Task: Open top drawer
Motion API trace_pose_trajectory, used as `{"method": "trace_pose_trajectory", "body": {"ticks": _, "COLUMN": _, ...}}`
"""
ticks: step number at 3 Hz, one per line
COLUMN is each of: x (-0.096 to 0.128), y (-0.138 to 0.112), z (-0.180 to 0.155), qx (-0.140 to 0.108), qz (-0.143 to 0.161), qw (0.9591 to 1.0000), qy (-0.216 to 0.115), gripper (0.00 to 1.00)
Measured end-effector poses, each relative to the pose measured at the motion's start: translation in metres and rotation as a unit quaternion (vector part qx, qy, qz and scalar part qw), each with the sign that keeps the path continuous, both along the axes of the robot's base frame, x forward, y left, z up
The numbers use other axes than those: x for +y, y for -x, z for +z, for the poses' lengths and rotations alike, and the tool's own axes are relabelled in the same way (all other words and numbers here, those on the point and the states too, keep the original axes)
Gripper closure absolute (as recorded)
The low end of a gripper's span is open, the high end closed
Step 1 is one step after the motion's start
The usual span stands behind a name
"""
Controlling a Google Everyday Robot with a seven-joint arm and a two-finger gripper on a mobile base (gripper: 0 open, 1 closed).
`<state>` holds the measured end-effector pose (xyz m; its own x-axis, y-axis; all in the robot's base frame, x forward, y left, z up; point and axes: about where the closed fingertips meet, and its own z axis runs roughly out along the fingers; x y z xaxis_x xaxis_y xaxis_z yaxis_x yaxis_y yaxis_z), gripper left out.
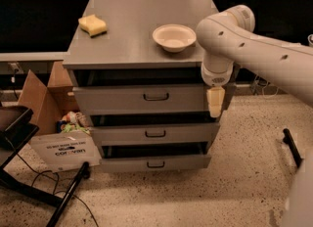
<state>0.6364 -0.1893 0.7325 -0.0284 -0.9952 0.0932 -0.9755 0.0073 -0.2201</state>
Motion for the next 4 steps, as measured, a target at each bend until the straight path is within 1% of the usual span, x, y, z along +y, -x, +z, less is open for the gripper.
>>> {"method": "trace_pose_trajectory", "body": {"ticks": 1, "x": -0.007, "y": -0.016, "z": -0.023, "qx": 0.008, "qz": -0.002, "qw": 0.9999, "qy": 0.012, "gripper": 0.0}}
{"method": "trace_pose_trajectory", "body": {"ticks": 2, "x": -0.003, "y": -0.007, "z": -0.049, "qx": 0.034, "qz": -0.005, "qw": 0.9994, "qy": 0.003, "gripper": 0.22}}
{"method": "trace_pose_trajectory", "body": {"ticks": 3, "x": 0.001, "y": 0.033, "z": -0.058, "qx": 0.064, "qz": -0.024, "qw": 0.9975, "qy": -0.017, "gripper": 0.45}}
{"method": "trace_pose_trajectory", "body": {"ticks": 4, "x": 0.0, "y": 0.059, "z": -0.057, "qx": 0.08, "qz": -0.039, "qw": 0.9956, "qy": -0.028, "gripper": 0.76}}
